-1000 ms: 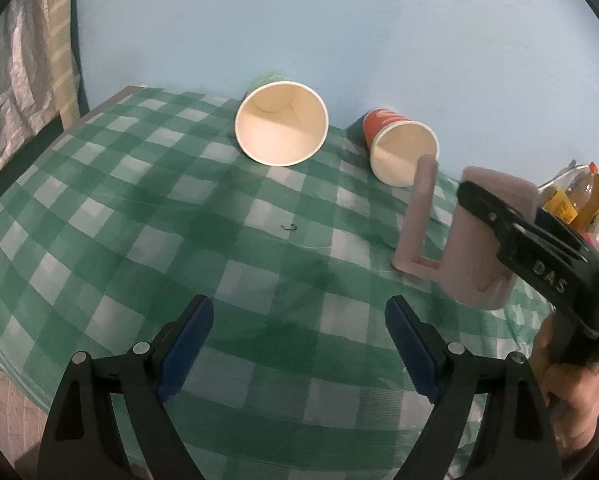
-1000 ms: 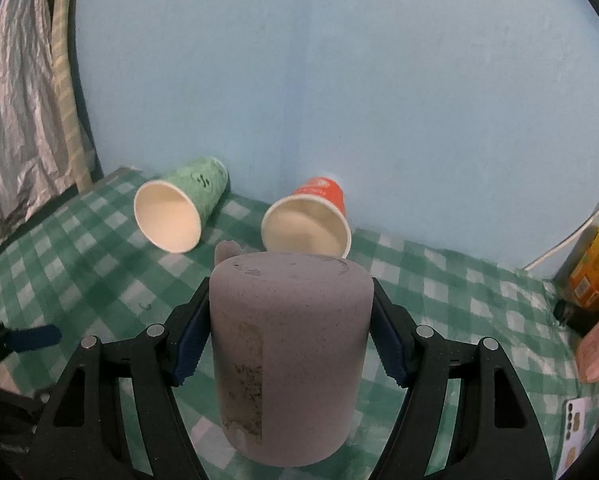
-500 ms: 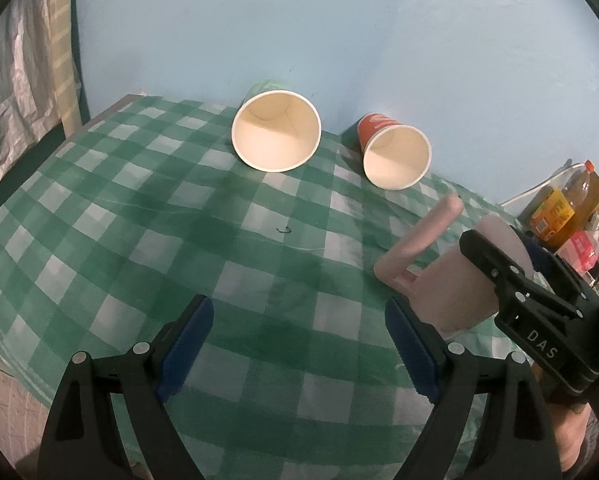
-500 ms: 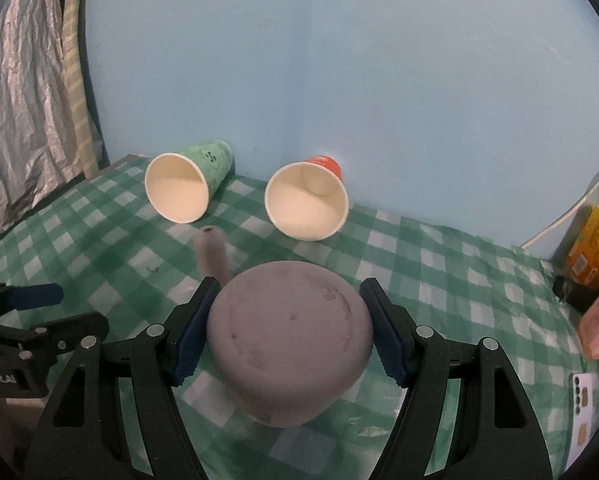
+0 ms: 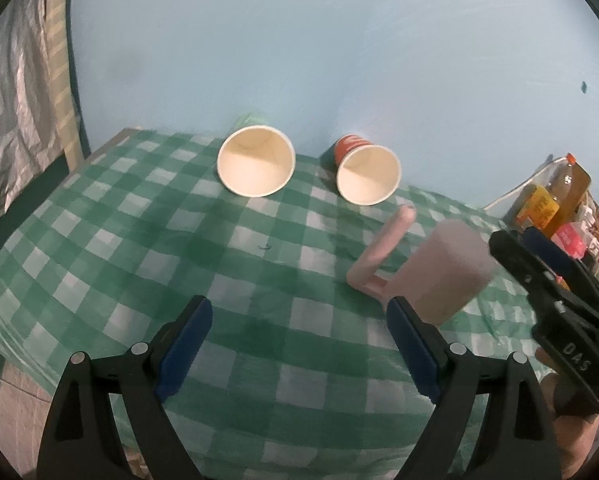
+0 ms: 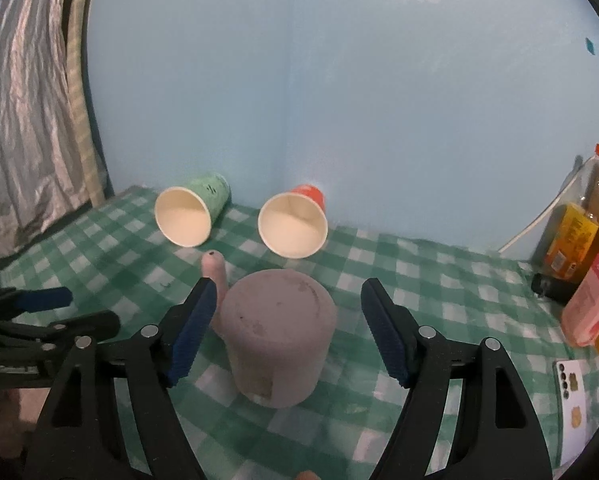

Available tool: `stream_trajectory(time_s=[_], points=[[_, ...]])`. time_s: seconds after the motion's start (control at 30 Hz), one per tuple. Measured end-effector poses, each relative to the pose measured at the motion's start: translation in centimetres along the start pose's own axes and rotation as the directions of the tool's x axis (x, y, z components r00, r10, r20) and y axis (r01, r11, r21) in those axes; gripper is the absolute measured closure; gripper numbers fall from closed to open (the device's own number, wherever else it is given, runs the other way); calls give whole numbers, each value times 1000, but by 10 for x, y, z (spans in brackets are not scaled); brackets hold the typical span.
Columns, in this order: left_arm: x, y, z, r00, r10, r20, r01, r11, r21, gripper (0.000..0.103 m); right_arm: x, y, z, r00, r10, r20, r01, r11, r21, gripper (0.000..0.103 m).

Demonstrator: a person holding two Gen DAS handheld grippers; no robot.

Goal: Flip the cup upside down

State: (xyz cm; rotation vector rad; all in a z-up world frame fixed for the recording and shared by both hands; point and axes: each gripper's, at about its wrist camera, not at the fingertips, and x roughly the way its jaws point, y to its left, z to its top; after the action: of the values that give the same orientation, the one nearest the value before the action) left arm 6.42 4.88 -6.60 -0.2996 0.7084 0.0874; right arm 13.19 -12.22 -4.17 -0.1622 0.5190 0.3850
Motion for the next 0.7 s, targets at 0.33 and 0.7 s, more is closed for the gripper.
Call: stream_trajectory(time_s=[0.33, 0.7], points=[[-40, -24, -4, 991, -7, 131, -4, 997, 81, 1, -59, -3, -2, 993, 1, 120, -9, 998, 69, 17], [-63, -38, -23, 966, -32, 257, -14, 984, 176, 1, -79, -16, -19, 992, -59, 111, 42, 988, 148, 17]])
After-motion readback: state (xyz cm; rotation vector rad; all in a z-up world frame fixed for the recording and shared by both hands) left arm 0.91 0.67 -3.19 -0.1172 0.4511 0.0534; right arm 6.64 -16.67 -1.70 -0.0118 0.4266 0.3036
